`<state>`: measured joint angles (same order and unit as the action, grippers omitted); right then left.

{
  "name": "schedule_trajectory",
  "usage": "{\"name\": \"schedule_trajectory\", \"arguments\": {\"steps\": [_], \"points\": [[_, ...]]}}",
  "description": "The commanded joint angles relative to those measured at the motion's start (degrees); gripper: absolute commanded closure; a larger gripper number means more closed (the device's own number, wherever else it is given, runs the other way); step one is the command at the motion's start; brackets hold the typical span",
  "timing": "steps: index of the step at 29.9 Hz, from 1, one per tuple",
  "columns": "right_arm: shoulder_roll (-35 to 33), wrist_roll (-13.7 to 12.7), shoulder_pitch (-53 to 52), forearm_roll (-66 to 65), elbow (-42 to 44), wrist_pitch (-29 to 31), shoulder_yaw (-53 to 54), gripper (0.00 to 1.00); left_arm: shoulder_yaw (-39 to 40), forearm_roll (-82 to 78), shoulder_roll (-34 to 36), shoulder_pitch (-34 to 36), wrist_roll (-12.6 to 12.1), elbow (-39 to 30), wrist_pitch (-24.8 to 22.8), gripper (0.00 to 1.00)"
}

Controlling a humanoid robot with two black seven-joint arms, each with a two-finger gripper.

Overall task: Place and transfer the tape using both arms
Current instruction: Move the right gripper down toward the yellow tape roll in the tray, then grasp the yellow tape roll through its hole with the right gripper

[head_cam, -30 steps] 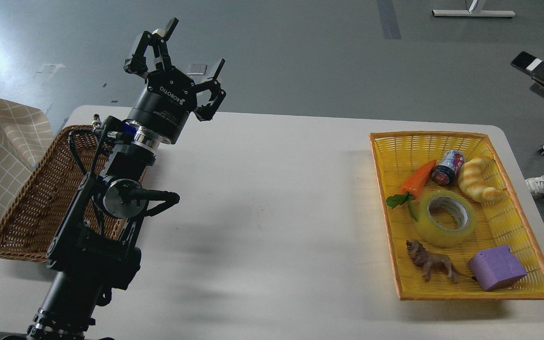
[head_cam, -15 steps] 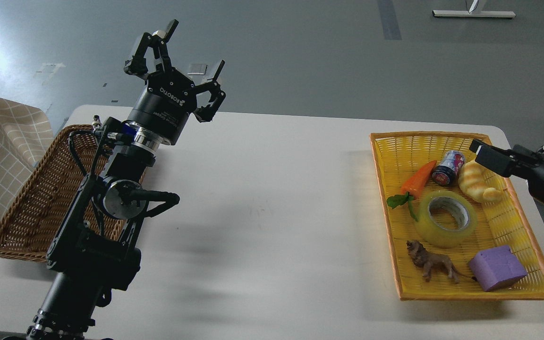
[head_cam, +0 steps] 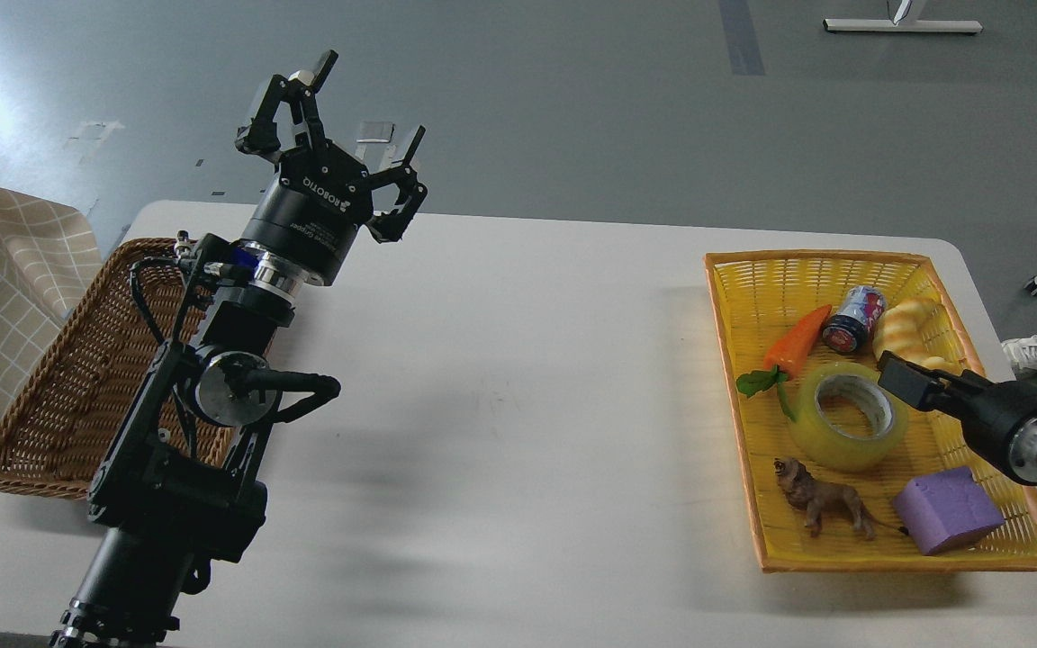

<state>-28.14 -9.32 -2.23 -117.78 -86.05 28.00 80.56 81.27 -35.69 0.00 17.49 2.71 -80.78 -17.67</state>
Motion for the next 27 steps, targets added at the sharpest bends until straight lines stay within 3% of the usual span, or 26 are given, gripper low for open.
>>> {"name": "schedule_trajectory", "arguments": {"steps": [1,5,7,8,10,14,27], "points": [[0.63,-0.43,0.91,-0.09,0.54,0.0,-0.06,0.0,-0.06,0.0,0.0,-0.53,-0.07,0.01,-0.09,0.02],[0.02,-0.26,1.26,-0.26,0.54,0.0,-0.06,0.01,-0.06,0.01,0.0,-0.53,-0.07,0.01,0.0,0.02],[0.02,-0.34,1.09,-0.44,0.54,0.0,-0.06,0.06,-0.14,0.01,0.0,-0.53,-0.07,0.01,-0.09,0.02],[-0.07,-0.61,1.09,-0.44,0.54,0.0,-0.06,0.14,-0.23,-0.08,0.0,-0.53,-0.07,0.01,-0.09,0.02],[-0.07,-0.78,0.91,-0.61,0.54,0.0,-0.06,0.17,-0.23,-0.08,0.0,-0.53,-0.07,0.01,-0.09,0.02],[-0.07,-2.28,0.65,-1.58,0.54,0.0,-0.06,0.17,-0.14,0.0,0.0,-0.53,-0.07,0.01,0.0,0.02],[-4.11,-1.66,-5.15,-1.23,1.24,0.0,-10.42,0.18,-0.14,-0.08,0.0,-0.44,0.02,0.01,-0.09,0.02]]}}
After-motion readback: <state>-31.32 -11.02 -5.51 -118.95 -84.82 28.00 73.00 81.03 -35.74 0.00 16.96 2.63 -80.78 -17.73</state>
